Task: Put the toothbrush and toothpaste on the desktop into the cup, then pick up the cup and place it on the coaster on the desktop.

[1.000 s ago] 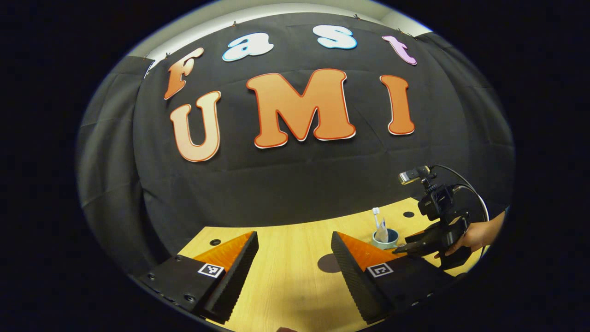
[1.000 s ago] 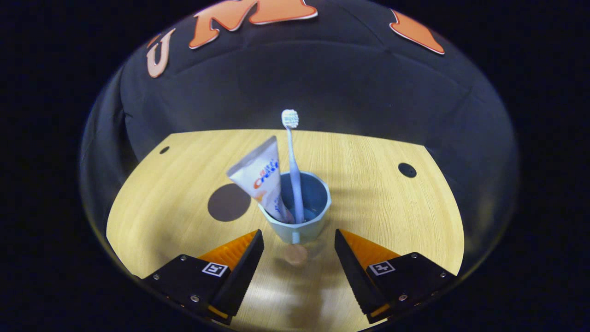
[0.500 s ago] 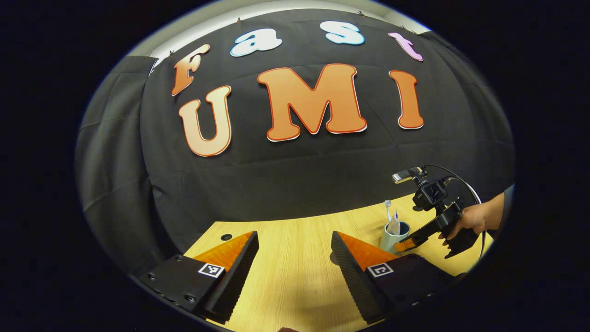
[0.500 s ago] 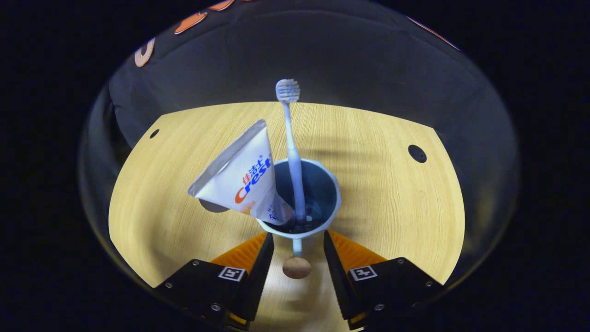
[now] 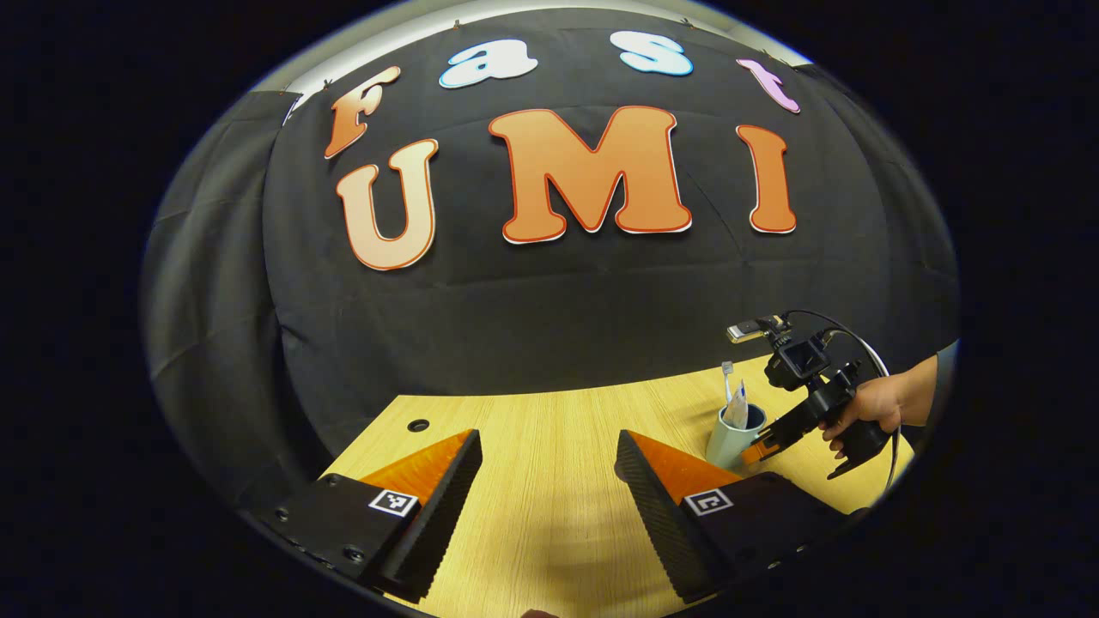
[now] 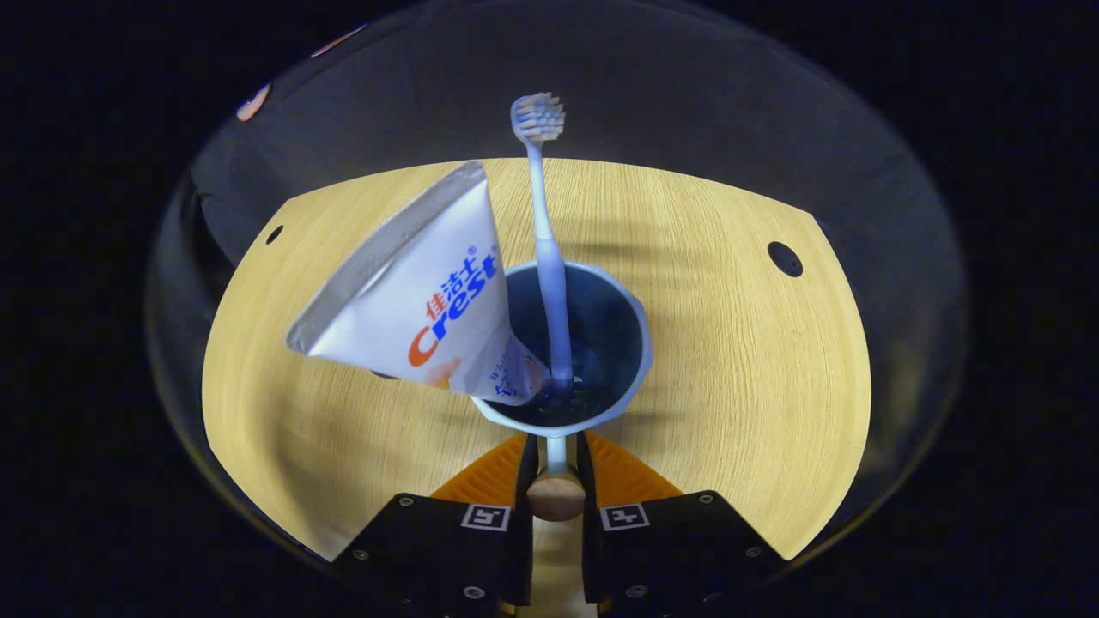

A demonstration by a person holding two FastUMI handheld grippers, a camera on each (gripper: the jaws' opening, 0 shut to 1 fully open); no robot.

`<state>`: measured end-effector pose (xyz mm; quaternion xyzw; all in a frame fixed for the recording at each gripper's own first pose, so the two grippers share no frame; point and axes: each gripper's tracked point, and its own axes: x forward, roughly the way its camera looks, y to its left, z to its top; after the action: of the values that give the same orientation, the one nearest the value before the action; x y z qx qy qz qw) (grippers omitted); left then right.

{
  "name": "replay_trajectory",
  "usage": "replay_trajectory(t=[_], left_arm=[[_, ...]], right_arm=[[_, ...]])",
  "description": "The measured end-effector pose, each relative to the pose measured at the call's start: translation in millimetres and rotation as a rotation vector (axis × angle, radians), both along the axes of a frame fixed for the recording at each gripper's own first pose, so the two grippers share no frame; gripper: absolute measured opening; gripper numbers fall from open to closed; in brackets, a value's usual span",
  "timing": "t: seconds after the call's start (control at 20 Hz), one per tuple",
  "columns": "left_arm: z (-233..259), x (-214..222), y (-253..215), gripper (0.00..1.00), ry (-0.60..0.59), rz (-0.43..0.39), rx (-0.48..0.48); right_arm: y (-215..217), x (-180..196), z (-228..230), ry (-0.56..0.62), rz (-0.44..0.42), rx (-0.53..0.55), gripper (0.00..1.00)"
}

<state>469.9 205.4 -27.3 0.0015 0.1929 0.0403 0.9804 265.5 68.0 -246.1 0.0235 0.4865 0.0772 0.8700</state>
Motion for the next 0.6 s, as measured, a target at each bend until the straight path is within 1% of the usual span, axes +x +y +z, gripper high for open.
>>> replay_trajectory(t=[0.15, 0.3, 0.45, 0.6], left_arm=[[1, -3, 4, 0.96, -0.002, 0.003, 0.004], [1, -6, 8, 0.96, 0.000, 0.009, 0.004], [0, -11, 13, 0.96, 0.004, 0.015, 0.004], [0, -15, 18, 0.96, 0.002, 0.024, 0.012]], right_arm=[[1, 0, 5, 0.001, -0.016, 0.015, 0.20], [0, 3, 10, -0.028, -0.010, 0.016, 0.18], [-3, 7, 18, -0.066, 0.012, 0.025, 0.18], [-9, 8, 46, -0.102, 0.043, 0.021, 0.18]])
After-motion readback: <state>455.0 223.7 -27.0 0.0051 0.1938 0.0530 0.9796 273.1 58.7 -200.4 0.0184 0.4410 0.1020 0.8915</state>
